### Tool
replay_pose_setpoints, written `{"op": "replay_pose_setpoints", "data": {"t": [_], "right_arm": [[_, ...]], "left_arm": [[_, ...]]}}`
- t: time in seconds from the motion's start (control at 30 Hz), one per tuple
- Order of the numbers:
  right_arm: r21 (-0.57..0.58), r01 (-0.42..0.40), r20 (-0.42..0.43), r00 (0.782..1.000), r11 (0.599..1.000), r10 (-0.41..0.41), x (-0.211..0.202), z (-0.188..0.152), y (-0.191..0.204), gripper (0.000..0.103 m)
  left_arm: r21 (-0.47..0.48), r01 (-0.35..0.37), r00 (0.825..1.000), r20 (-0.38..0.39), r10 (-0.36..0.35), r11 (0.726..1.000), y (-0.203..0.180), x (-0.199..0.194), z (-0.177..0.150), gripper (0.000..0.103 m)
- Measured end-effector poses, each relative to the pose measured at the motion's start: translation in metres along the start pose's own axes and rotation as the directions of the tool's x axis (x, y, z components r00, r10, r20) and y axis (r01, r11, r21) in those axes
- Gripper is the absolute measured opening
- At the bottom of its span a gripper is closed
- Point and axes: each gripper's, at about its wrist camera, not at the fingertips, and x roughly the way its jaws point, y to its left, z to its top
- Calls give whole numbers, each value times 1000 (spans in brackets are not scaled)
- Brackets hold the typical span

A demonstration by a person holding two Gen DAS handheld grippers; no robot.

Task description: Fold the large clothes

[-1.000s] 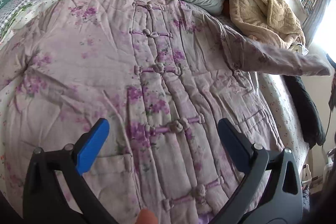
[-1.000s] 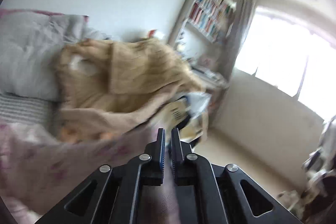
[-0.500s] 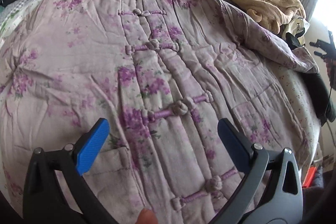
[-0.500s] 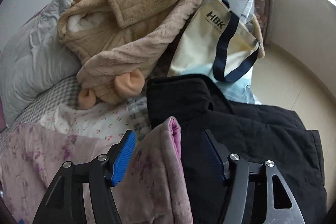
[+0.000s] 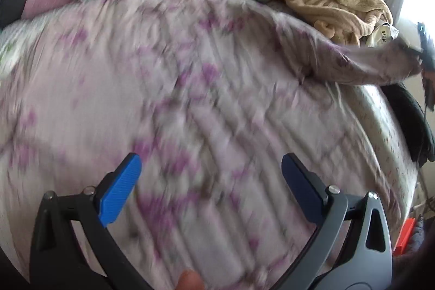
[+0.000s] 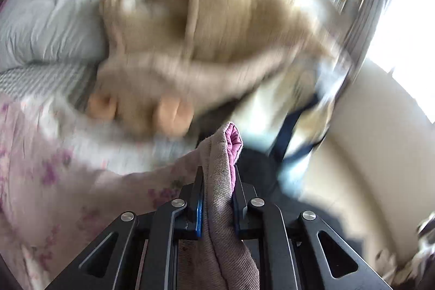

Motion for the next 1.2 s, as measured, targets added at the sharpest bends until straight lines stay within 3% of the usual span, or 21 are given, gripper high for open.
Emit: {"op": "replay_pose_setpoints", "data": {"t": [0.13,0.23,0.33,0.37,0.43,0.5,0.53,0.57,0.63,0.7,0.8,0.83,0.9,0.93,0.97,1.07,1.13,1.17,1.2], "right_arm": [[-26,106,79,991,994,-104,17,33,-8,15],[-49,143,50,989,989,-140,56,35,-3,15],[-79,153,-84,984,985,-160,120,15,11,18],[-98,155,-156,973,983,-169,146,0,19,23],[-134,179,-222,953,975,-206,169,-21,25,28],[-132,212,-200,951,968,-236,164,-21,28,34],[-115,212,-176,957,971,-230,156,-18,29,45],[-70,185,-117,974,980,-193,137,-11,31,59],[-27,112,-23,993,993,-113,103,4,44,68],[-26,-39,29,999,999,40,68,13,76,71],[-96,-320,21,946,942,323,36,9,150,73],[-99,-373,-3,927,923,374,35,3,164,73],[-57,-507,-118,859,860,499,50,-21,203,73],[-43,-521,-165,845,852,509,59,-34,213,72],[-39,-508,-199,848,861,491,71,-47,214,71],[4,-484,-158,863,875,479,85,-57,171,71],[9,-332,-172,929,943,328,101,-59,132,72],[37,-276,-198,940,960,278,117,-63,109,81],[93,-251,-228,937,964,266,129,-67,88,83]], "left_arm": [[86,19,996,86,-26,996,-44,30,65,102],[143,81,984,145,-101,986,-86,73,115,98],[154,145,980,115,-163,977,-118,128,145,83],[159,160,981,86,-175,974,-131,153,153,78],[156,164,985,27,-170,974,-150,191,159,77],[151,123,992,-12,-123,981,-160,216,155,78],[149,100,995,-17,-98,984,-162,229,152,80],[149,95,995,0,-96,984,-162,231,152,82],[139,93,995,11,-95,986,-162,228,154,82],[127,99,994,29,-103,987,-163,217,157,82],[77,146,987,62,-151,986,-159,207,159,82],[57,162,984,60,-166,985,-156,206,158,82],[49,175,983,45,-177,983,-155,212,154,82],[59,174,984,38,-176,983,-154,216,150,82],[79,170,984,36,-174,982,-153,218,145,84],[119,183,981,40,-189,976,-149,219,137,85],[109,197,978,43,-203,974,-146,218,137,85],[105,200,978,43,-205,974,-145,218,138,86],[105,198,978,41,-203,975,-146,218,137,86]]}}
